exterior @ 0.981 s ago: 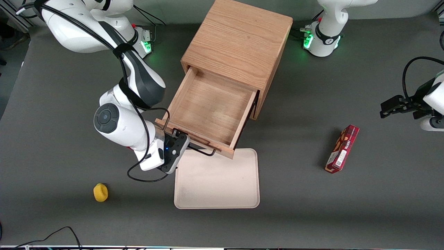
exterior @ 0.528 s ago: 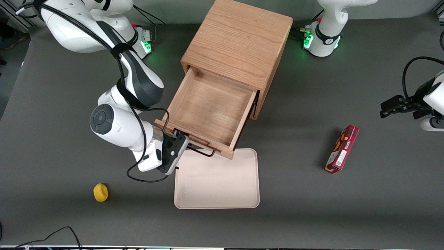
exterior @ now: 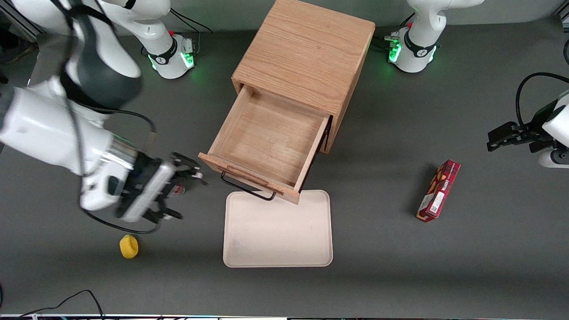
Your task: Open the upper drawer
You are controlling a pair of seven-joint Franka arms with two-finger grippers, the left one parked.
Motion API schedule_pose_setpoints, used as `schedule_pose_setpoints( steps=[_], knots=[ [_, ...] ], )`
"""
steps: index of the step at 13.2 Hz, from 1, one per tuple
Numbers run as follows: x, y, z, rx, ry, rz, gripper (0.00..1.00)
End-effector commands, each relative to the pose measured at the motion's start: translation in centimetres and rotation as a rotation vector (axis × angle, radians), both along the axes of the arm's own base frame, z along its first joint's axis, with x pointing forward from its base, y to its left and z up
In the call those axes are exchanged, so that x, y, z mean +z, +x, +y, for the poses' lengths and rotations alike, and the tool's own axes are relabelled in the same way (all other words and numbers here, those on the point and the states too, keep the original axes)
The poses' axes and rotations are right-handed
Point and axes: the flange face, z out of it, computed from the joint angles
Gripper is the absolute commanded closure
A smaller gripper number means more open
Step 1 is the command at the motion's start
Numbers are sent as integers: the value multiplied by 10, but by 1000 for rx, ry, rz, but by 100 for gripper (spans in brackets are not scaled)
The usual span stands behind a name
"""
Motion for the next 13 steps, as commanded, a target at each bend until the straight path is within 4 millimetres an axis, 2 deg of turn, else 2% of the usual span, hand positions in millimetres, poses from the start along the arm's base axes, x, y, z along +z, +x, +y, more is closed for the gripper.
schedule_pose_setpoints(
  steps=[1, 3, 5, 8, 10, 11, 13],
  knots=[
    [6, -21, -89, -95, -52, 121, 0],
    [16, -41, -120, -220, -107, 208, 0],
    [43, -69, -123, -444, -157, 282, 0],
    [62, -115, -131, -689, -277, 383, 0],
    [52, -151, -145, -888, -323, 453, 0],
    [45, -158, -146, -900, -341, 469, 0],
    [45, -157, -148, -914, -403, 430, 0]
  ],
)
